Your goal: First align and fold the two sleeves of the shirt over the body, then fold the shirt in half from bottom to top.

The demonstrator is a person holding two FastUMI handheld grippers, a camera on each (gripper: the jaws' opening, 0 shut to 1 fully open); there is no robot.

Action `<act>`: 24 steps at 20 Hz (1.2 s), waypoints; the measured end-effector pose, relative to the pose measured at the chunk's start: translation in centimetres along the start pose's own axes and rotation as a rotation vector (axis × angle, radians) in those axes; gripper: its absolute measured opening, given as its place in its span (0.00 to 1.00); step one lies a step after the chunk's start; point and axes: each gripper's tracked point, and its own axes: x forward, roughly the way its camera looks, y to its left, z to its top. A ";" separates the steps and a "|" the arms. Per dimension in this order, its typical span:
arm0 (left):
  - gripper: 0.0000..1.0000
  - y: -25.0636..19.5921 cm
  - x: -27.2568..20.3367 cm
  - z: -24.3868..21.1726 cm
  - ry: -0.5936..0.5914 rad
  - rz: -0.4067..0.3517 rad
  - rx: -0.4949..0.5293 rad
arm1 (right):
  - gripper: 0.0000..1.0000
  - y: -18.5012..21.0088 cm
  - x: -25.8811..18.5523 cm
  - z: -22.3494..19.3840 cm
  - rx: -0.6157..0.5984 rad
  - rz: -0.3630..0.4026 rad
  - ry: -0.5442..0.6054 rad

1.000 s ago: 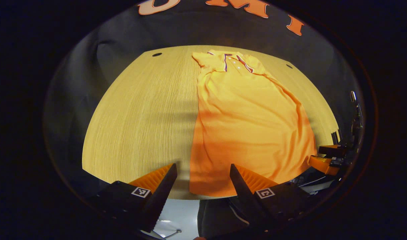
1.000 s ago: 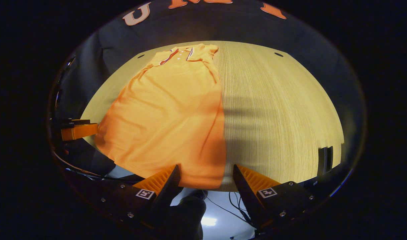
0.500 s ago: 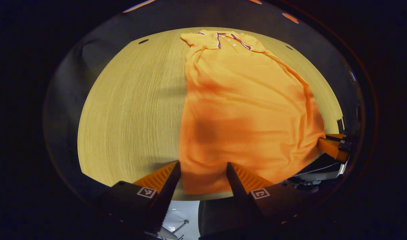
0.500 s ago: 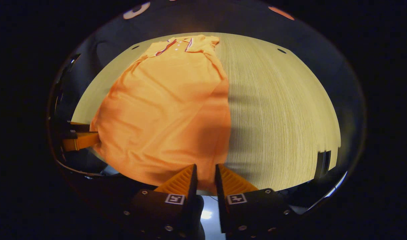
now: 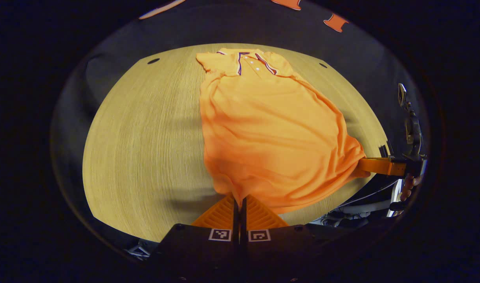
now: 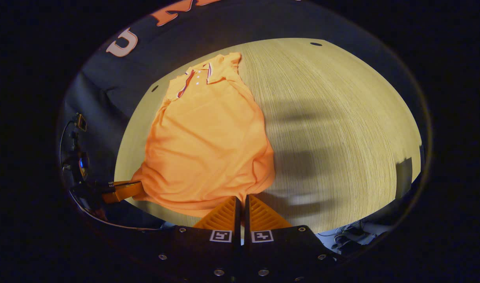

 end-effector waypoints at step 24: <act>0.01 4.3 0.2 27.2 -0.266 -0.003 0.081 | 0.04 4.1 1.6 26.0 -0.169 -0.038 -0.238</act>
